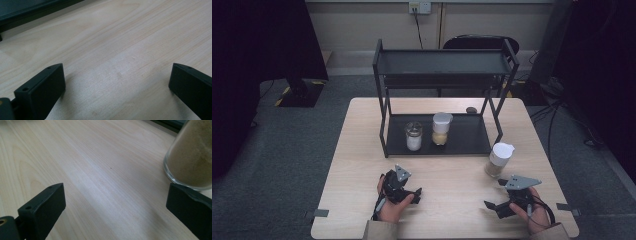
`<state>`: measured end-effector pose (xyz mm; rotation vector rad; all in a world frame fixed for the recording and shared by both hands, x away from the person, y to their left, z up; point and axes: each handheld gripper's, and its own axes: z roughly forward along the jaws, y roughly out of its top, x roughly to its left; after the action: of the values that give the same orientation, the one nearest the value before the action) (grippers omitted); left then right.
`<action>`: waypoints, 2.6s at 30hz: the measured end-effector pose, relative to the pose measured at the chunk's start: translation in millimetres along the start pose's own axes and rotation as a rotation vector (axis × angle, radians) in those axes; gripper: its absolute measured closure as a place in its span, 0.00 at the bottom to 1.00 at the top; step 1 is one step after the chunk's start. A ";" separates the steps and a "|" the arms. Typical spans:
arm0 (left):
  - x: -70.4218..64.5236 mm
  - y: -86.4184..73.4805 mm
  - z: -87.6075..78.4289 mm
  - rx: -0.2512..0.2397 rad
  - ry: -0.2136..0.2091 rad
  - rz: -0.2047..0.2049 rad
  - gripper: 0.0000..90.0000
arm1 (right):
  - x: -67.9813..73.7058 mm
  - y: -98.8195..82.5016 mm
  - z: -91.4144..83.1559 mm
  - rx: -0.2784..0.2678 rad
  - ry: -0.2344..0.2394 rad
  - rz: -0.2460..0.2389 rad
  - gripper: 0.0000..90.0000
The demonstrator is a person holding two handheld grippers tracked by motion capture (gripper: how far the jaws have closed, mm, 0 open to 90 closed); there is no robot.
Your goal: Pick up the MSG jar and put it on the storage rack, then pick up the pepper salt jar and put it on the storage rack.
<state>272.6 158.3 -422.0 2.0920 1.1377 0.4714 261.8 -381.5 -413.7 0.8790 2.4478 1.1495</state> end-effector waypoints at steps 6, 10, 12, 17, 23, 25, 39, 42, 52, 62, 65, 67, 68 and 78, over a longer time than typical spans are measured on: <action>0.0 0.0 0.0 0.000 0.000 0.000 0.00 | -1.6 -3.6 -0.3 0.021 -0.016 -0.006 0.02; 0.0 0.0 0.0 0.000 0.000 0.000 0.00 | -3.0 -5.8 -1.6 0.026 -0.017 -0.005 0.02; 0.0 0.0 0.0 0.000 0.000 0.000 0.00 | -3.5 -6.6 -2.8 0.027 -0.019 -0.005 0.02; 0.0 0.0 0.0 0.000 0.000 0.000 0.00 | -3.4 -5.6 -3.6 0.045 -0.022 -0.016 0.02; 0.0 0.0 0.0 0.000 0.000 0.000 0.00 | -2.4 -6.4 -5.7 0.055 -0.033 -0.018 0.02; 0.0 0.0 0.0 0.000 0.000 0.000 0.00 | -2.1 -6.4 -6.2 0.059 -0.037 -0.021 0.02; -0.1 -0.1 0.0 0.000 0.000 0.000 0.00 | -4.4 -3.8 -5.0 0.082 -0.037 -0.003 0.00; -0.1 -0.1 0.0 0.000 0.000 0.000 0.00 | -7.5 -2.6 -4.5 0.089 -0.029 0.012 0.00; 0.0 0.0 0.0 0.000 0.000 0.000 0.00 | -7.4 -2.7 -4.5 0.089 -0.029 0.012 0.00; 0.0 0.0 0.0 0.000 0.000 0.000 0.00 | -7.4 -2.7 -4.5 0.089 -0.029 0.012 0.00; 0.0 0.0 0.0 0.000 0.000 0.000 0.00 | -7.3 -2.7 -4.5 0.089 -0.029 0.012 0.00; 0.0 0.0 0.0 0.000 0.000 0.000 0.00 | -7.3 -2.7 -4.5 0.089 -0.029 0.012 0.00; 0.0 0.0 0.0 0.000 0.000 0.000 0.00 | -7.3 -2.7 -4.5 0.089 -0.029 0.012 0.00; 0.0 0.0 0.0 0.000 0.000 0.000 0.00 | -5.5 -2.3 -4.2 0.090 -0.037 0.019 0.00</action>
<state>272.5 158.3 -422.0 2.0921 1.1377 0.4713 263.0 -388.6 -412.7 0.9431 2.4833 1.0272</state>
